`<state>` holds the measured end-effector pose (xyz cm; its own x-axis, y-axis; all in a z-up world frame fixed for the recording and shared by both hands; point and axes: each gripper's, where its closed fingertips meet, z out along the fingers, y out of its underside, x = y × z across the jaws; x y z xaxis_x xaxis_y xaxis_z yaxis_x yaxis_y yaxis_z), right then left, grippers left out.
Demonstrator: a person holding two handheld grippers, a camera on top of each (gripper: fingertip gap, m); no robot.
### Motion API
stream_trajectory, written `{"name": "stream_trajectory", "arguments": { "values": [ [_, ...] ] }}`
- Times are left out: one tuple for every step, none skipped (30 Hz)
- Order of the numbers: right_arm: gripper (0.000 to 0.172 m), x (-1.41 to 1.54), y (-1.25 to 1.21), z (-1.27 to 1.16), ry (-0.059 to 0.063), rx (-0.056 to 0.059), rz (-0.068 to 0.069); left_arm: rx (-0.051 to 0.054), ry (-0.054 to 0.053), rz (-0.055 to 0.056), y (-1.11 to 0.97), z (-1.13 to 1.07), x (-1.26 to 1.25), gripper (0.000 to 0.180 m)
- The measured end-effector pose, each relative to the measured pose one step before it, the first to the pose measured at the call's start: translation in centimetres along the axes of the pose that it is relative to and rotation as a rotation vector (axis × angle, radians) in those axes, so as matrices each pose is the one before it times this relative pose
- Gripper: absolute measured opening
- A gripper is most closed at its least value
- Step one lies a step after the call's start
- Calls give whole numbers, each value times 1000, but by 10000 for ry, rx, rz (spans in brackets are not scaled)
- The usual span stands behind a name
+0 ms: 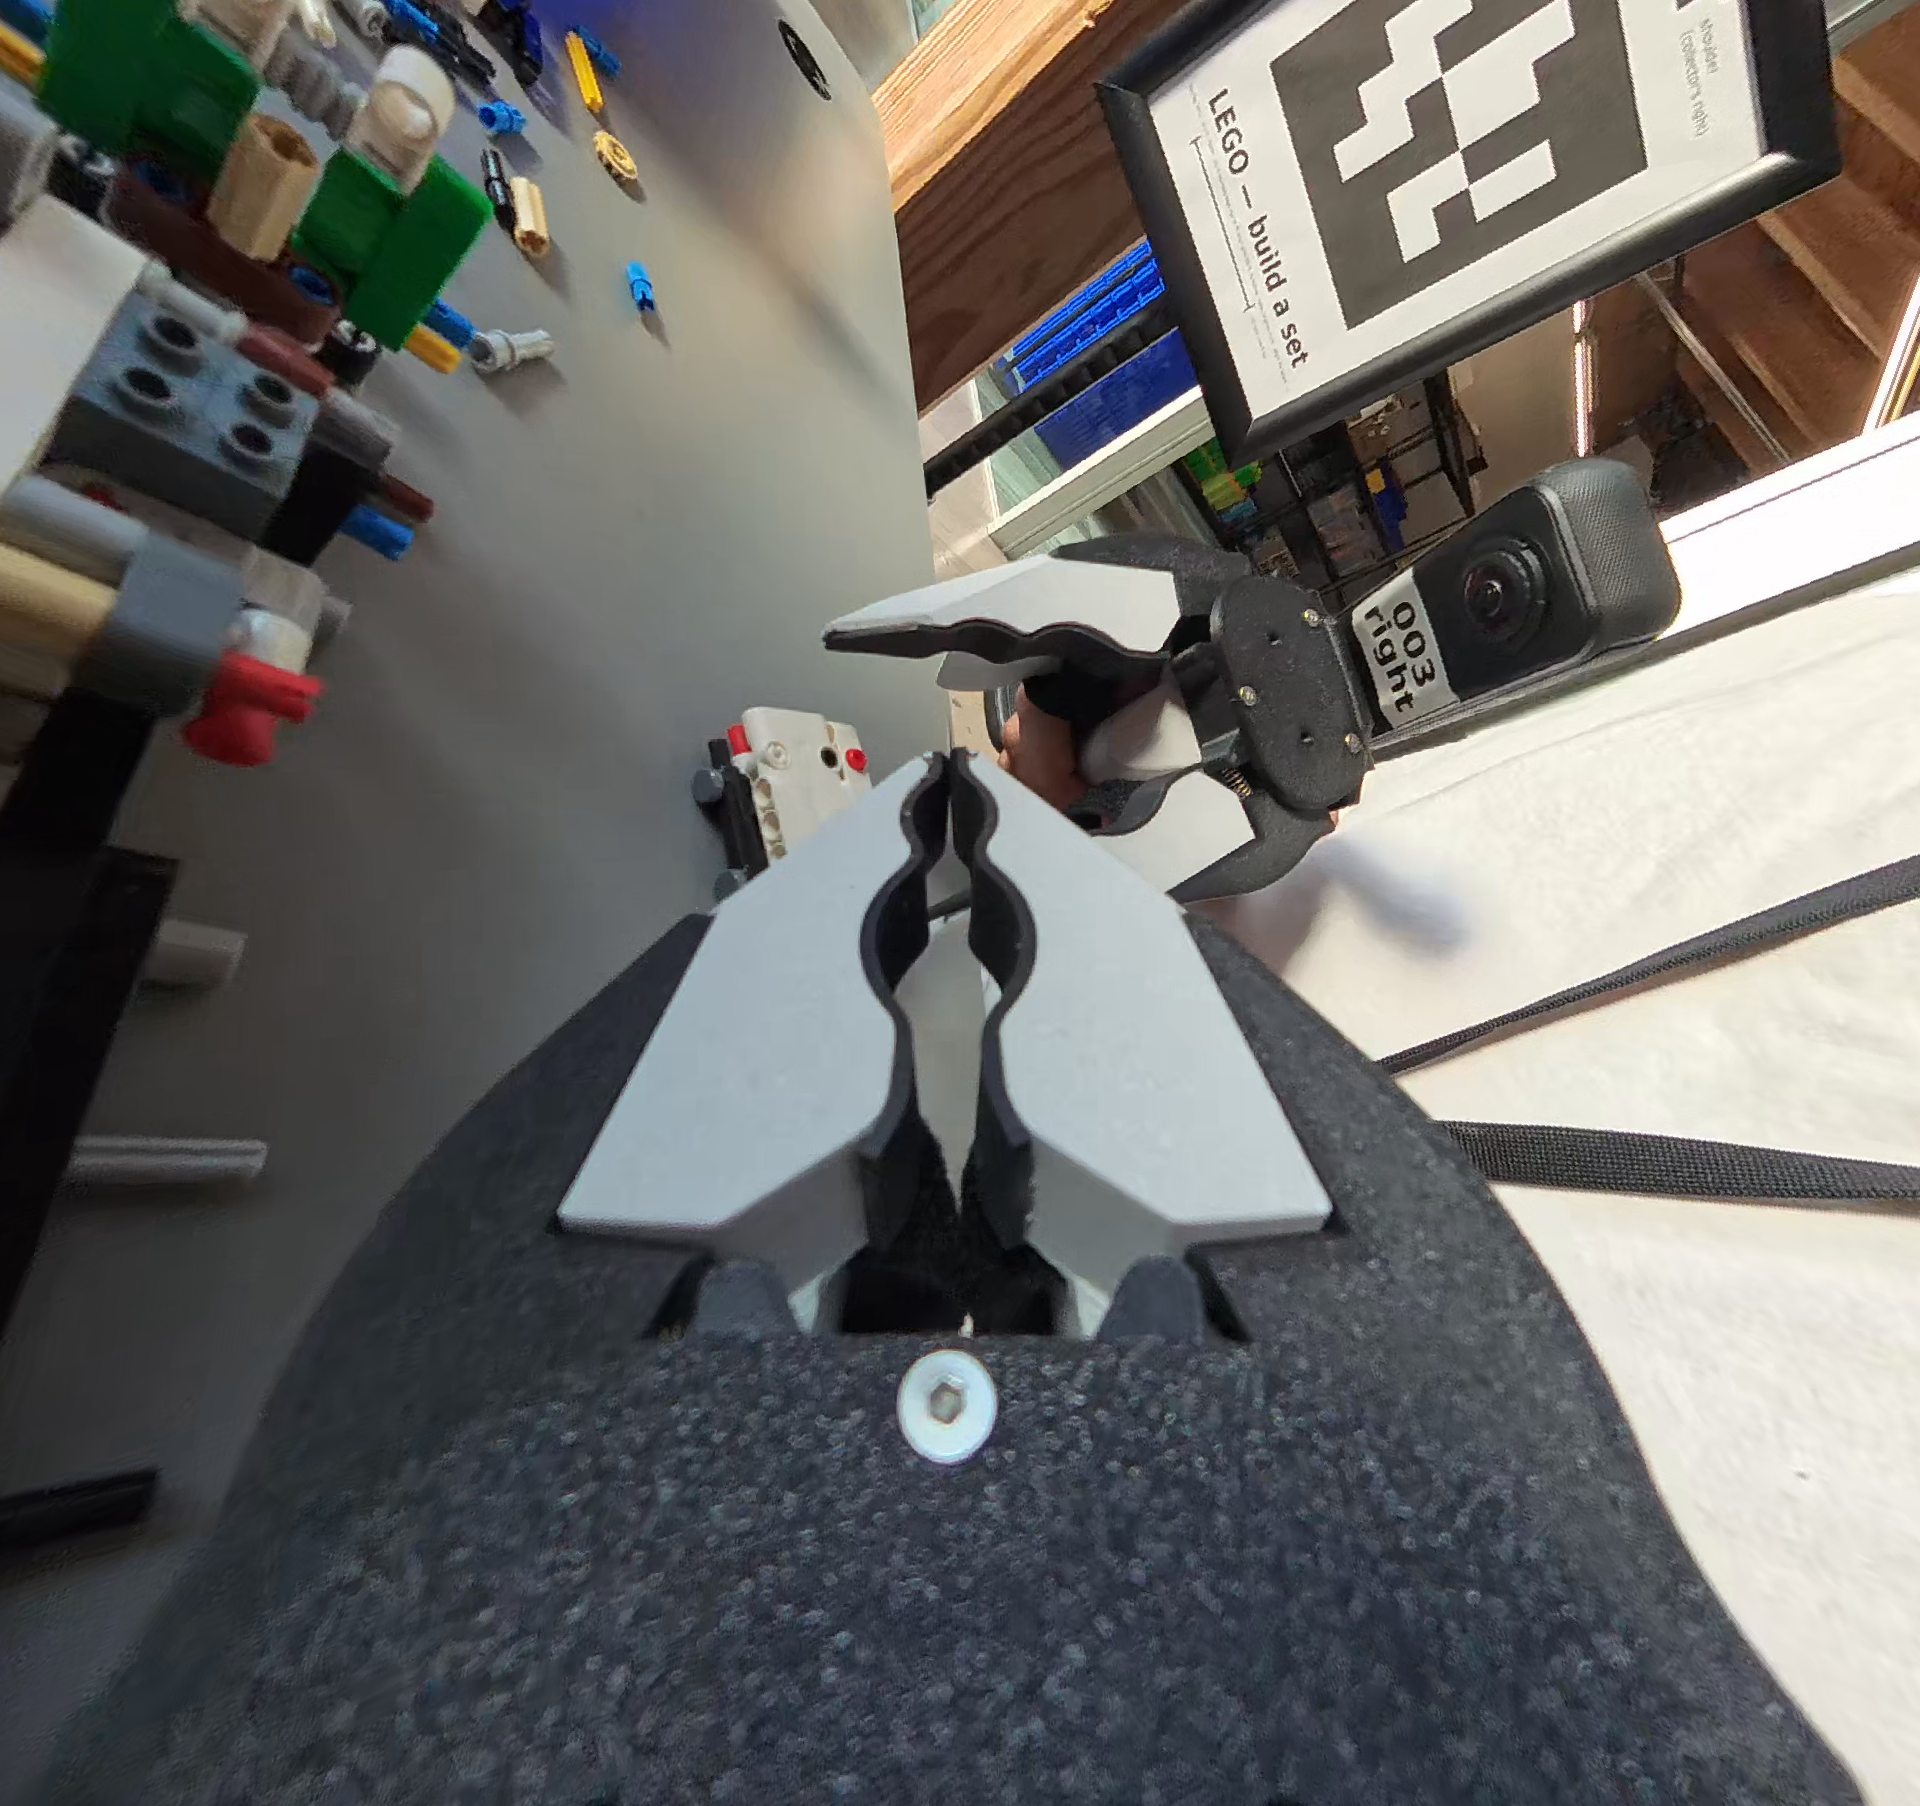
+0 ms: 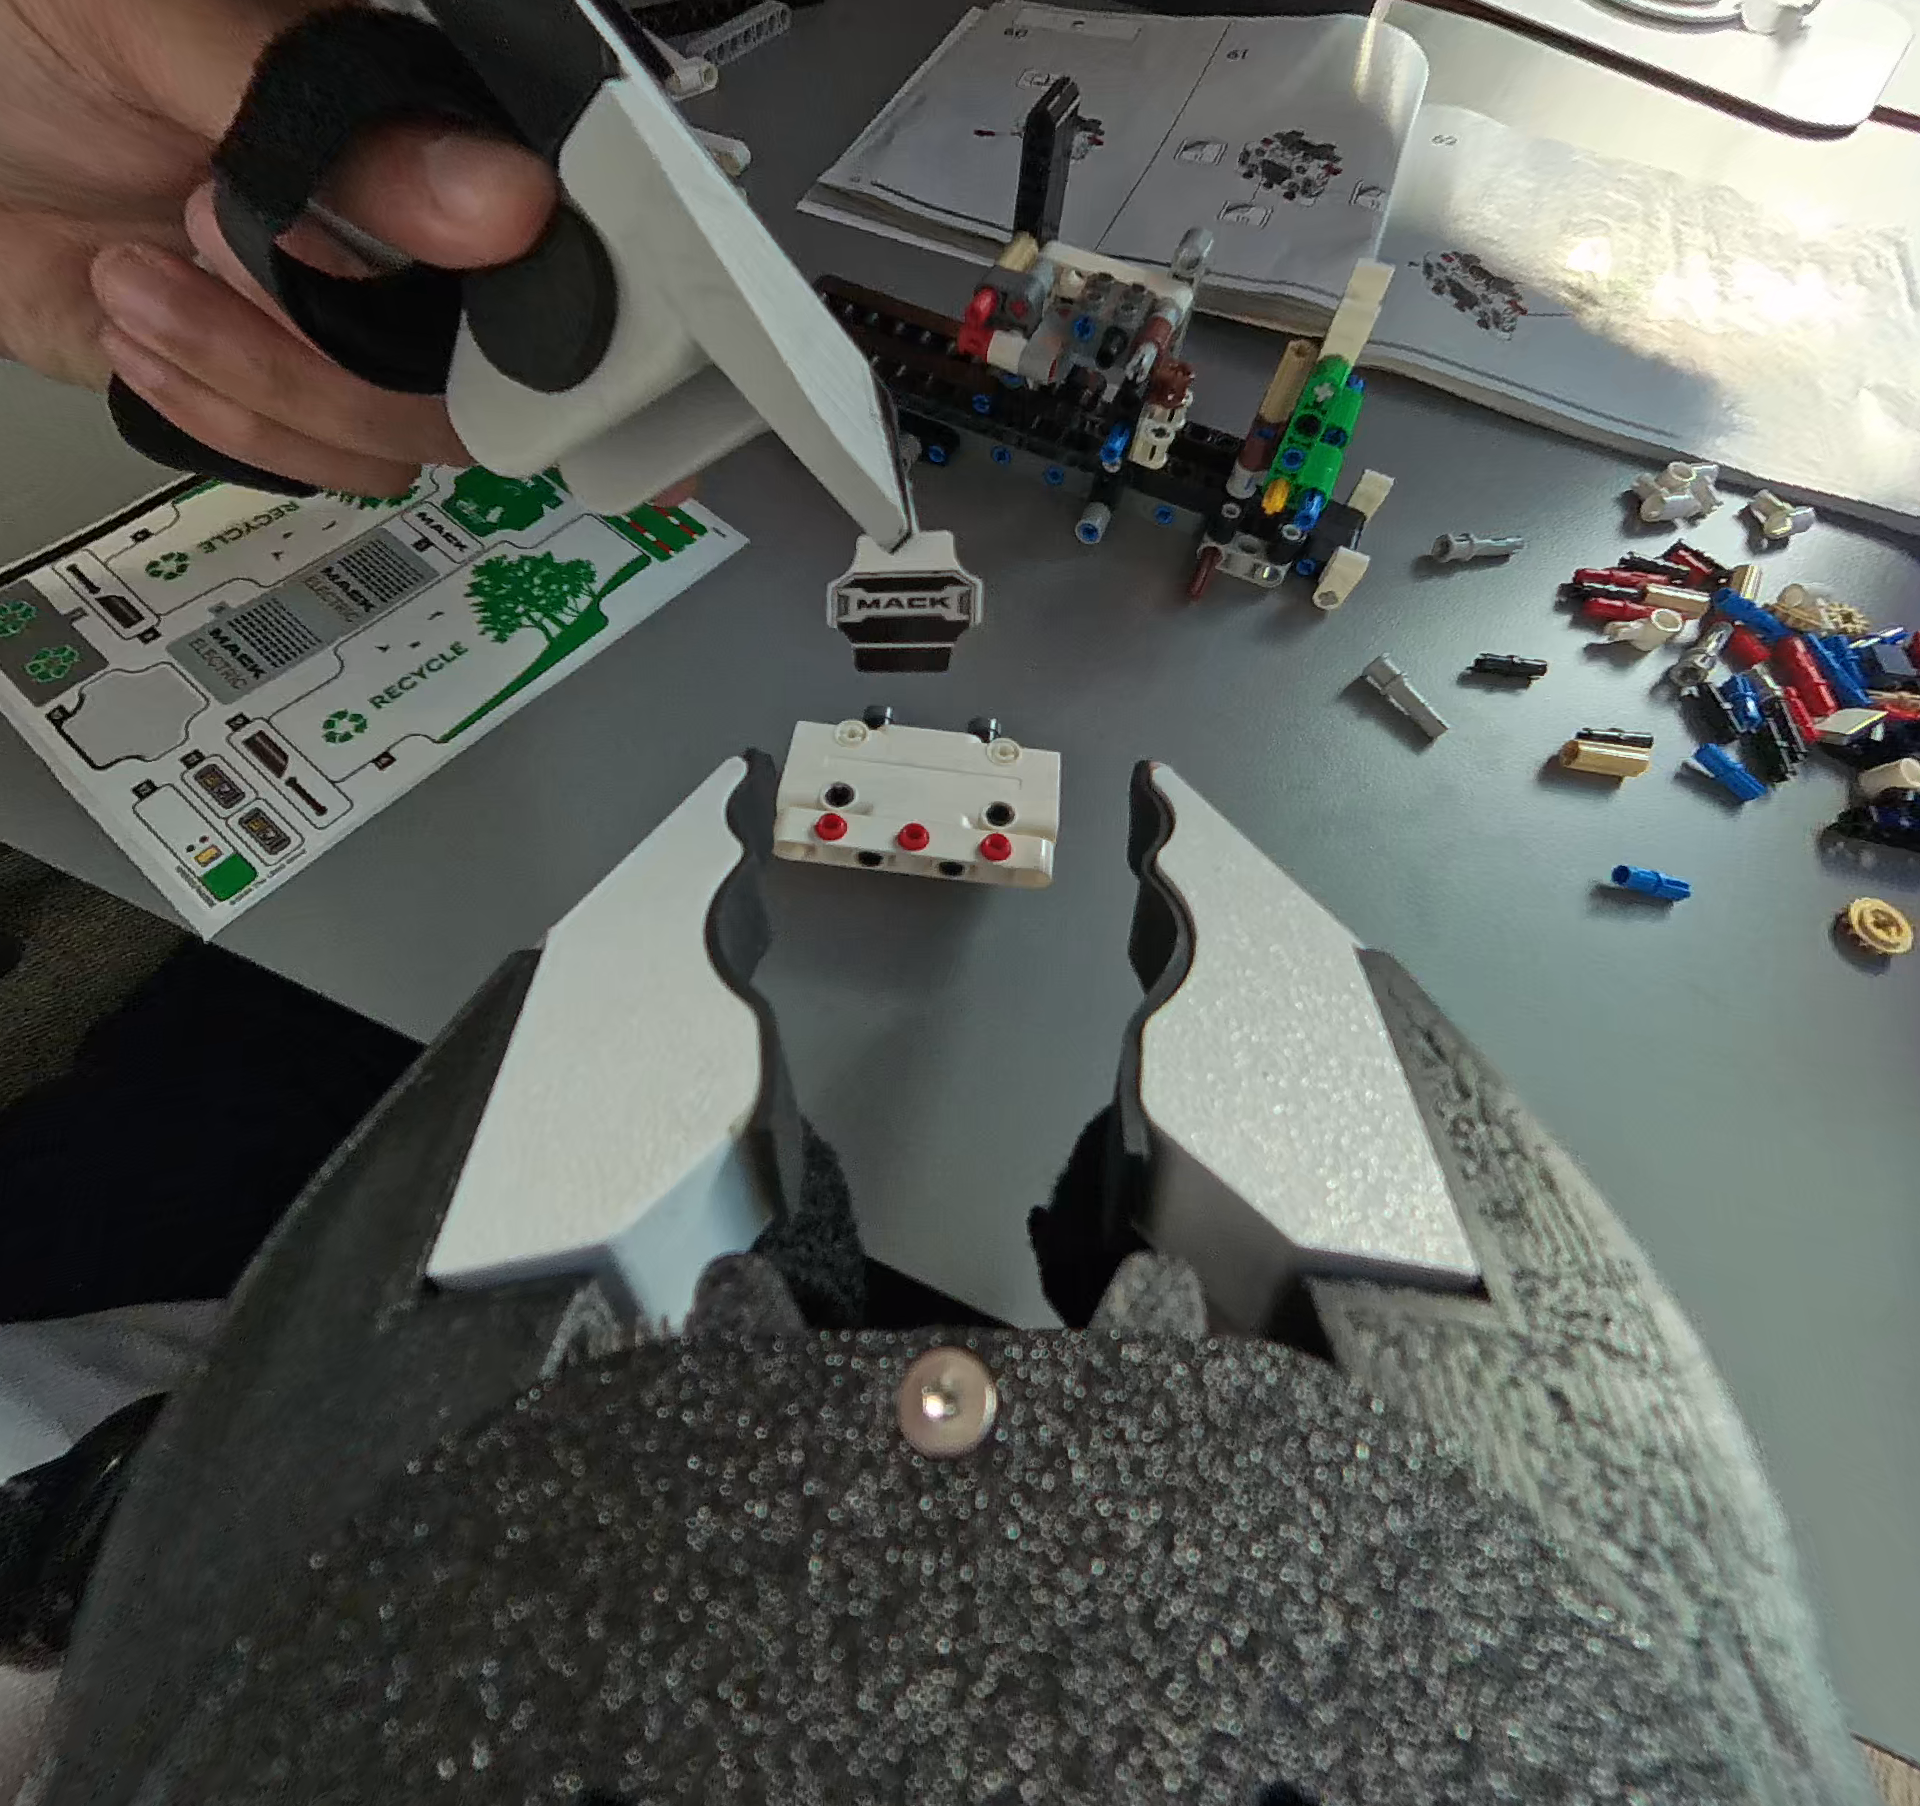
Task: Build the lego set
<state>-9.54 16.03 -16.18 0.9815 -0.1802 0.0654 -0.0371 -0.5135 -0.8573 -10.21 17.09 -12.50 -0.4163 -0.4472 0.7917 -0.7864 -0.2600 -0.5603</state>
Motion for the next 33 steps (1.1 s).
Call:
{"name": "stream_trajectory", "arguments": {
  "values": [
    [67, -128, 147, 125, -111, -90, 99, 60, 4, -124, 48, -165, -193, 0],
    [67, -82, 79, 68, -73, -36, 80, 110, -18, -99, -61, -154, -224, 0],
    [66, -51, -43, 23, -47, 56, 43, 86, 46, -98, -48, -86, -109, 0],
    [65, -94, -127, -20, -77, 106, -11, 33, 100, -110, 47, -26, -6, 0],
    [65, 1, -126, -30, -38, 101, -10, 36, 94, -99, 53, 7, 19, 0],
    [63, -85, -151, -30, -126, 124, -30, -4, 79, -73, 85, 6, 33, 0],
    [61, 75, -164, -74, -58, 151, 3, -4, 38, -37, 36, 24, -3, 0],
    [60, 84, -138, -82, -69, 127, -19, 1, 2, -18, 2, 18, -50, 0],
    [60, 20, -15, -43, -104, 50, -59, -8, -13, -34, 5, 23, -75, 0],
    [62, 79, 142, -7, -51, -44, -56, 22, -24, -76, -54, 16, -114, 0],
    [64, 48, 238, 21, -21, -77, -45, 29, -21, -130, -74, 5, -129, 0],
    [66, 121, 225, -9, 93, -72, -4, 26, -46, -185, -81, 17, -175, 0],
    [67, 74, 121, -51, 129, -16, 32, 37, -64, -210, -85, 10, -211, 0],
    [67, -118, 45, -47, 60, 8, 57, 15, -6, -188, -27, 29, -118, 0],
    [67, -32, -1, -37, 130, 16, 99, 15, 13, -195, 9, 52, -95, 0],
    [67, -148, 21, 19, 51, -3, 49, -25, -49, -207, 110, 80, -215, 0],
    [67, -145, 66, 78, 49, -69, -3, -65, 35, -180, 183, 134, -87, 0],
    [67, -73, 72, 95, 62, -96, -18, -38, 100, -201, 159, 144, 12, 0],
    [66, -64, 67, 92, 46, -79, -1, -57, 69, -210, 195, 151, -40, 0],
    [66, -99, 61, 80, -13, -66, -20, -73, 53, -168, 200, 161, -50, 0],
    [66, -3, 96, 88, 21, -71, -46, -42, -13, -132, 138, 114, -125, 0],
    [65, 11, 104, 96, 16, -72, -50, -26, -33, -77, 81, 77, -118, 0],
    [64, 30, 179, 147, -5, -118, -8, -73, -26, -34, 113, 72, -79, 0],
    [63, 53, 238, 175, -10, -161, 20, -15, 0, -53, 16, 46, -17, 0],
    [63, 9, 217, 174, -35, -145, -5, -14, 25, -87, -7, 64, 18, 0],
    [62, 17, 205, 157, -13, -125, -20, -23, -9, -57, 10, 73, -34, 0],
    [60, 41, 87, 73, -2, -66, 24, -20, -95, 3, 5, 85, -163, 0],
    [60, 72, 15, 5, 12, -1, 66, -31, -119, 16, 33, 82, -200, 0],
    [59, -23, -3, 11, -44, 10, 3, 23, -111, 1, -31, 51, -191, 0],
    [59, 17, 9, -15, -17, 3, 5, 36, -64, 3, -73, 19, -112, 0],
    [59, 1, 13, 2, -15, 0, 13, -6, 17, -1, -23, 50, 39, 0],
    [59, -6, 5, 4, -12, -8, -3, -28, -12, 3, 18, 61, 7, 0],
    [59, 17, 1, 18, -1, -14, -6, -38, -59, 40, 52, 63, -43, 0]
  ]
}}
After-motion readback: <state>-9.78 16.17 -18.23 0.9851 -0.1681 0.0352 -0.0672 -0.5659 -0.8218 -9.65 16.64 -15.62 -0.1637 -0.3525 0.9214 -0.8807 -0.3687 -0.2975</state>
